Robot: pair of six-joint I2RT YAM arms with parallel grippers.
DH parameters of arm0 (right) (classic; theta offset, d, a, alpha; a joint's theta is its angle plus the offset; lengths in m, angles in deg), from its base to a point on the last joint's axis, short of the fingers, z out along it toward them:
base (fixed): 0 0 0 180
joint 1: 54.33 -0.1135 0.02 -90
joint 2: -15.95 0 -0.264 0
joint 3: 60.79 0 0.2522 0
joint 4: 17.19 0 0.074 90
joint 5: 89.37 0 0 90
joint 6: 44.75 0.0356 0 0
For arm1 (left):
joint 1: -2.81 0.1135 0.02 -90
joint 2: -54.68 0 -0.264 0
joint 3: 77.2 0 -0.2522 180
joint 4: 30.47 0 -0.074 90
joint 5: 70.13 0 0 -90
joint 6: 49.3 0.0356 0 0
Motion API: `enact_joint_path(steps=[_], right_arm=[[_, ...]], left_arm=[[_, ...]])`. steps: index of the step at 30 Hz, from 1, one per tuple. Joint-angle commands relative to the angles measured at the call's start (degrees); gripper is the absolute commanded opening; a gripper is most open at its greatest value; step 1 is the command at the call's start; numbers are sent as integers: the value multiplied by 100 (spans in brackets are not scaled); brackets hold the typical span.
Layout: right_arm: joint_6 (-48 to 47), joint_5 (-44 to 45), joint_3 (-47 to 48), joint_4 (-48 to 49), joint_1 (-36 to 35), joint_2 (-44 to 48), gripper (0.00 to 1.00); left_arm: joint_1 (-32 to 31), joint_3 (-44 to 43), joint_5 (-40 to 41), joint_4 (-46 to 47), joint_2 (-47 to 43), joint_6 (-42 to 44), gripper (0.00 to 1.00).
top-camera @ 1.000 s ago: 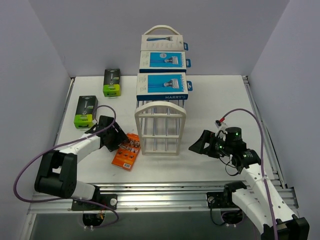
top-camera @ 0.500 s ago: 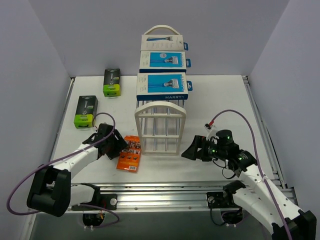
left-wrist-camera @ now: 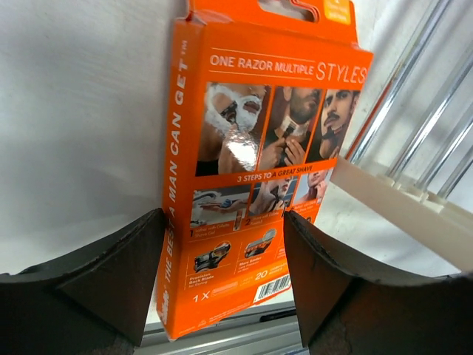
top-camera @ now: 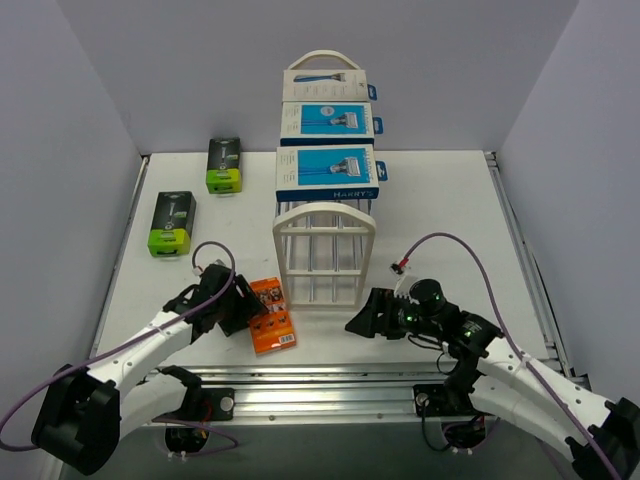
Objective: Place and organize the shaving razors onto the shelf
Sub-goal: Grab a shaving razor with the right arm
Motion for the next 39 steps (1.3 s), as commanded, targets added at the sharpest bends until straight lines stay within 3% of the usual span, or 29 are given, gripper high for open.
enact_joint_path(steps=[1, 6, 15, 25, 39], right_arm=[[398, 750, 31, 677, -644, -319, 74], [714, 1550, 75, 1195, -1452, -794, 75], [1338, 2551, -399, 2302, -1964, -1295, 77], [1506, 2623, -506, 3287, -2219, -2288, 81], [2235, 3001, -549, 3894, -2755, -2614, 88]], left_arm=[[-255, 24, -14, 174, -235, -328, 73], [-634, 77, 118, 305, -349, -548, 73], [-1363, 156, 391, 314, -507, -969, 73], [-1715, -63, 769, 86, -1201, -1093, 73], [-1882, -116, 822, 235, -1325, -1111, 73]])
